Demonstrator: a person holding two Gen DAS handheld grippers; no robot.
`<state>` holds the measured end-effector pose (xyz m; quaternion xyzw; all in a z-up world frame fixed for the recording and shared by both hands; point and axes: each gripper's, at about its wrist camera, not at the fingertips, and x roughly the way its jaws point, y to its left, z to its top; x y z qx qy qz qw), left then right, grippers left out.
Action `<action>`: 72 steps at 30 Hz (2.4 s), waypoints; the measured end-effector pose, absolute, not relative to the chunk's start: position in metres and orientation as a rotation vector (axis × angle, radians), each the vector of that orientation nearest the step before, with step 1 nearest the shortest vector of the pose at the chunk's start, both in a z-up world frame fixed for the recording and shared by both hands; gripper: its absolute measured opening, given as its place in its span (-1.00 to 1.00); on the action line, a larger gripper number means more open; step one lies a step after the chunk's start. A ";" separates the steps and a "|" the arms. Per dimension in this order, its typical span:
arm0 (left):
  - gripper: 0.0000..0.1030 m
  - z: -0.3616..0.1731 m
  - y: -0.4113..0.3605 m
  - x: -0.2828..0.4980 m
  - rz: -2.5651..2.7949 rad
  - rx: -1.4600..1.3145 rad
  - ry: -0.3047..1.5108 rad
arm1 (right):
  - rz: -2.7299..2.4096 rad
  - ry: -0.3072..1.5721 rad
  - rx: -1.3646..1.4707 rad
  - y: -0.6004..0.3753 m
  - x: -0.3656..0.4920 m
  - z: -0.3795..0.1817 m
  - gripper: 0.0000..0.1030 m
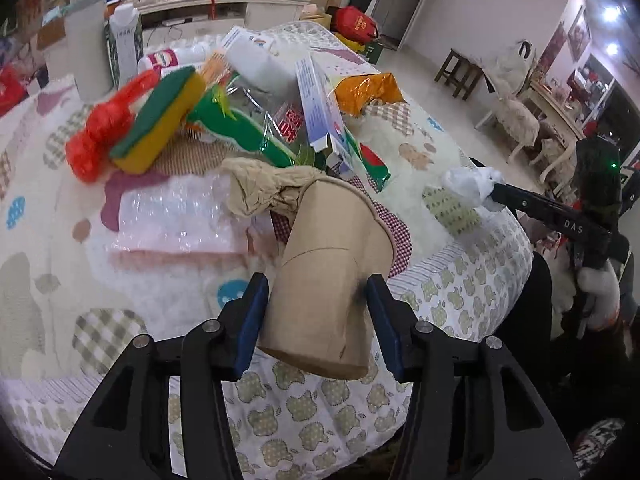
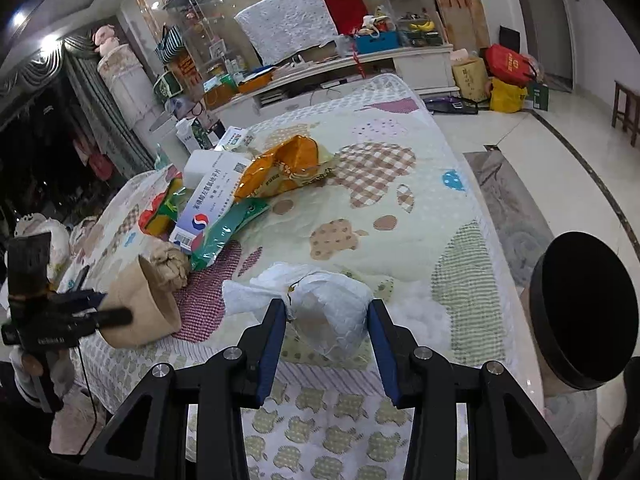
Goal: Collect trash
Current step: 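Carry the cup and tissue bundle over to the black trash bin, then open the left tool over the bin while the right tool releases the tissue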
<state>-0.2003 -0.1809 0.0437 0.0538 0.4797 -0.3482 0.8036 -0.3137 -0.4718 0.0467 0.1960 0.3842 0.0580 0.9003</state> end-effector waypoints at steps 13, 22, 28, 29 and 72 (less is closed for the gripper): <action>-0.20 0.070 -0.237 -0.237 -0.925 0.143 0.970 | 0.048 0.748 0.413 -0.498 -0.331 0.055 -0.21; -0.20 0.076 -0.345 -0.236 -1.061 0.162 0.964 | -0.221 0.753 0.470 -0.589 -0.368 0.042 -0.21; -0.20 0.067 -0.426 -0.223 -1.109 0.144 1.000 | -0.366 0.778 0.522 -0.647 -0.384 0.022 -0.21; -0.20 0.067 -0.436 -0.222 -1.114 0.144 1.007 | -0.384 0.785 0.530 -0.655 -0.386 0.018 -0.21; 0.04 0.058 -0.445 -0.223 -0.807 0.182 0.867 | -0.320 0.792 0.490 -0.615 -0.364 0.037 0.20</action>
